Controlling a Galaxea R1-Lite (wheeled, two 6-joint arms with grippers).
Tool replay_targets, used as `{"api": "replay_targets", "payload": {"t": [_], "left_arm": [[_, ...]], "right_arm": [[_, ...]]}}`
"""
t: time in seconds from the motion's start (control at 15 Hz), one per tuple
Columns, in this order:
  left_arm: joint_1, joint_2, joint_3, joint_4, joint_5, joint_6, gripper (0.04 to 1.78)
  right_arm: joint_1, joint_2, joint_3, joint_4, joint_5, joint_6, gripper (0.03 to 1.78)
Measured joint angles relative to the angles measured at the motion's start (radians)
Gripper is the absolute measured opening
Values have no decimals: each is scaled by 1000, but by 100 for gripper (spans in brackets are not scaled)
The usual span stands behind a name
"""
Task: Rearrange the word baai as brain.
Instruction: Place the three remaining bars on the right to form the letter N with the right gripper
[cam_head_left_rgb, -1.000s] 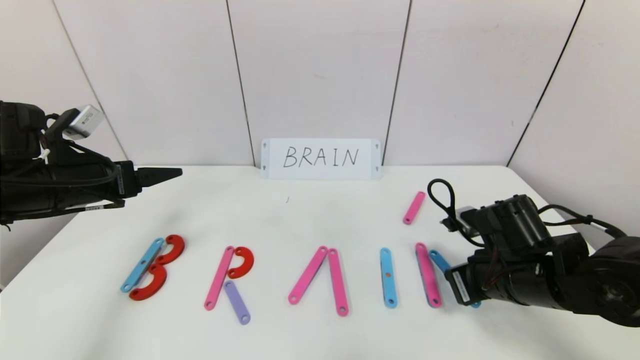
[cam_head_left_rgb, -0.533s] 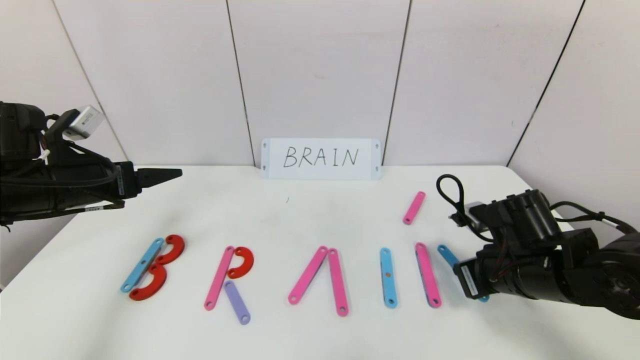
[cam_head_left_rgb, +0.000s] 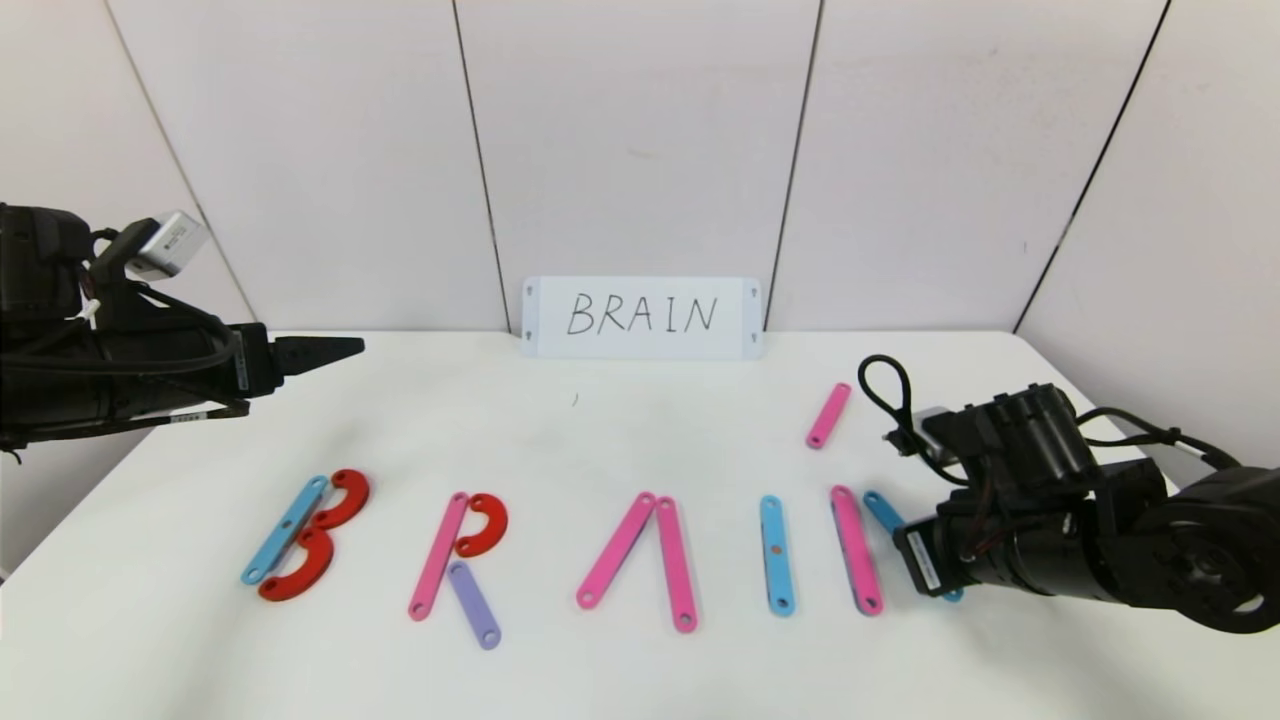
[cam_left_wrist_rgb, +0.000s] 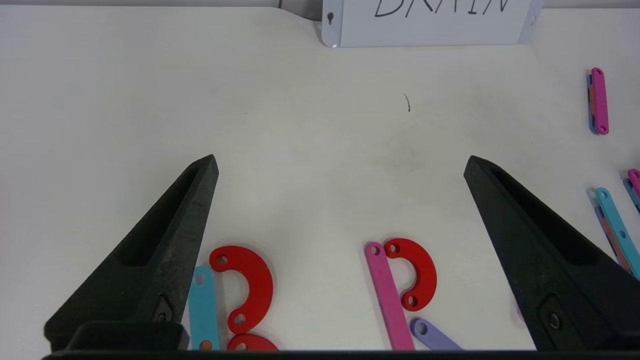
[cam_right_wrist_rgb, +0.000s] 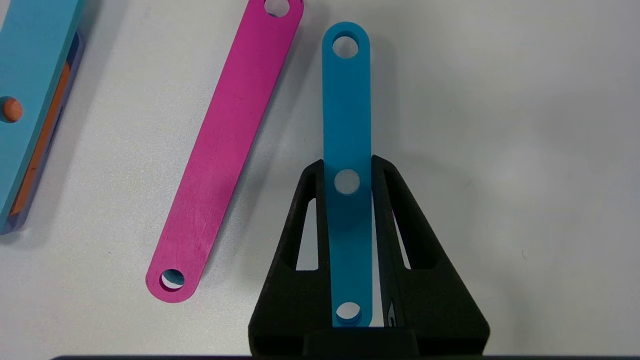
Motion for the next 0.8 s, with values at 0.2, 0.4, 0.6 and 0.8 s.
{"api": "replay_targets", "payload": {"t": [0.2,0.4,0.6,0.8], "left_arm": [[0,0,0,0,0,0,173],[0,1,0,0,0,0,173],[0,1,0,0,0,0,173],[0,1,0,0,0,1,173]], "right_arm": [[6,7,2,0,16,0,29],[15,11,1,0,17,0,29],[17,14,-1,0,16,1,29],[15,17,-2,0,16,1,29]]}}
